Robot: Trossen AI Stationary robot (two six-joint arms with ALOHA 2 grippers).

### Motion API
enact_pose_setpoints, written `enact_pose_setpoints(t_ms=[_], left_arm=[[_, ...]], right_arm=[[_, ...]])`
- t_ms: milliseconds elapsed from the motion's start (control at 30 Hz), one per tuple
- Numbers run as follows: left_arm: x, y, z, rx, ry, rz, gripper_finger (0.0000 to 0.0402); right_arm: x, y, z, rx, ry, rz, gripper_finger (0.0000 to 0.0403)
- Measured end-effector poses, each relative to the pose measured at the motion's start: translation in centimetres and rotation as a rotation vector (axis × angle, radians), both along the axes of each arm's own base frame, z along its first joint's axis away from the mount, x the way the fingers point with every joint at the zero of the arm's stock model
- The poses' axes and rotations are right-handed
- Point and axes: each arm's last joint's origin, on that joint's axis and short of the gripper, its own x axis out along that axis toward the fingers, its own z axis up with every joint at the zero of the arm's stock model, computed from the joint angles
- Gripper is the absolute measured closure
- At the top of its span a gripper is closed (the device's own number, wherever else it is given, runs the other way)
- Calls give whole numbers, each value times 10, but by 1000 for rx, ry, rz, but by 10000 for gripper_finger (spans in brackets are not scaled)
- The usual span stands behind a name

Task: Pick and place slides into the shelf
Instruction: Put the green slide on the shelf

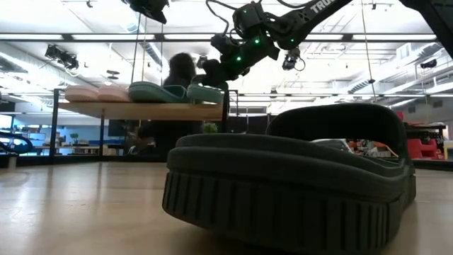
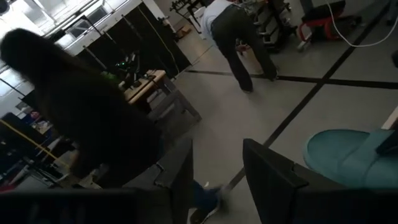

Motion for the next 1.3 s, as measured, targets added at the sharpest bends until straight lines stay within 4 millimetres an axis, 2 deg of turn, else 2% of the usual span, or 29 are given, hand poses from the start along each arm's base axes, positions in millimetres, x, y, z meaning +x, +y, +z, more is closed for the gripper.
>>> enact_pose_setpoints(t_ms=[333, 533, 1133, 1300], left_arm=[[0, 0, -3, -26, 4, 2, 255], [-1, 0, -5, -38, 24, 4, 255], [-1, -1, -7, -51, 43, 4, 257], [-1, -1, -8, -56, 51, 3, 253]], right_arm=[[1, 0, 3, -8, -27, -1, 186], [3, 7, 2, 32, -49, 1, 178], [16, 48, 4, -36, 3, -2, 181], [14, 67, 10, -44, 42, -20, 182]])
